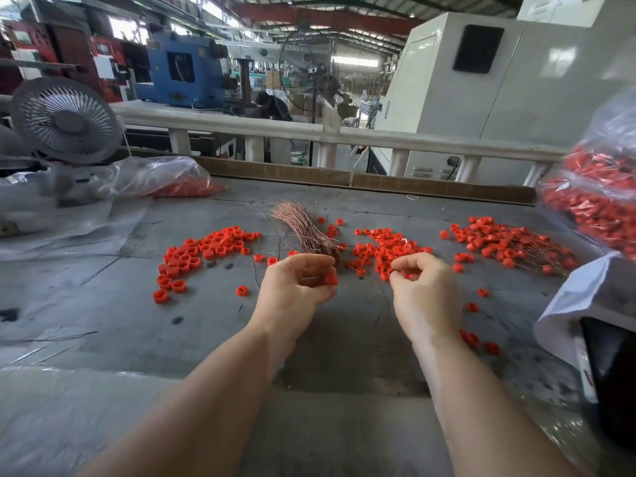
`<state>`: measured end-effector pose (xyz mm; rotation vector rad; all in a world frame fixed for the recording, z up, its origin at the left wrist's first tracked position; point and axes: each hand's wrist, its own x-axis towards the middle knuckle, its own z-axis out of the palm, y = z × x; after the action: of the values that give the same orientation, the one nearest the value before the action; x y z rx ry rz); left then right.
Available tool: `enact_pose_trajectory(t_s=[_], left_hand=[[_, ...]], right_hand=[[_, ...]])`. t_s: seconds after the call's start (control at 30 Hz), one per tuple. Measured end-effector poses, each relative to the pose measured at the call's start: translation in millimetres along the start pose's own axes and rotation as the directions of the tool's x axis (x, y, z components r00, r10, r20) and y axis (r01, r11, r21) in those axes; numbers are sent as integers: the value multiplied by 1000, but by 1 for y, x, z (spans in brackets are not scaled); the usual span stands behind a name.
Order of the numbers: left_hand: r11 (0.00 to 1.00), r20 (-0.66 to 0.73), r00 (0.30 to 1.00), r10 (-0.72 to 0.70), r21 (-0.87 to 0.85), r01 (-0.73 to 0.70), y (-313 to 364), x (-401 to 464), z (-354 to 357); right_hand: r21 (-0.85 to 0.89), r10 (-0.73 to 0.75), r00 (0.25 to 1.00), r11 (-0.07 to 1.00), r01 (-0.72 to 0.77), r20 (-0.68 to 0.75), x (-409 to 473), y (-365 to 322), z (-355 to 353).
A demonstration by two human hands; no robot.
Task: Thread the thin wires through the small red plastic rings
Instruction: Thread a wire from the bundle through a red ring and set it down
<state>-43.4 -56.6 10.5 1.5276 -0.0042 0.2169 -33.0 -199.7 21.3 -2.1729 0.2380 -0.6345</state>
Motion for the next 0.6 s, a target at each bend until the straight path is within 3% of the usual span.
enact_pose_trajectory(t_s=[0.2,0.4,0.6], left_hand=[[973,2,999,35,228,-34,-1,0,3],[915,26,998,53,399,-59,-3,1,2],[879,20,998,56,473,-59,-3,0,1]], right_hand=[[-156,70,997,985,-71,-15,4,3,0],[-425,173,980,898,-117,96,5,4,0],[-493,145,967,870,-23,211,4,6,4]])
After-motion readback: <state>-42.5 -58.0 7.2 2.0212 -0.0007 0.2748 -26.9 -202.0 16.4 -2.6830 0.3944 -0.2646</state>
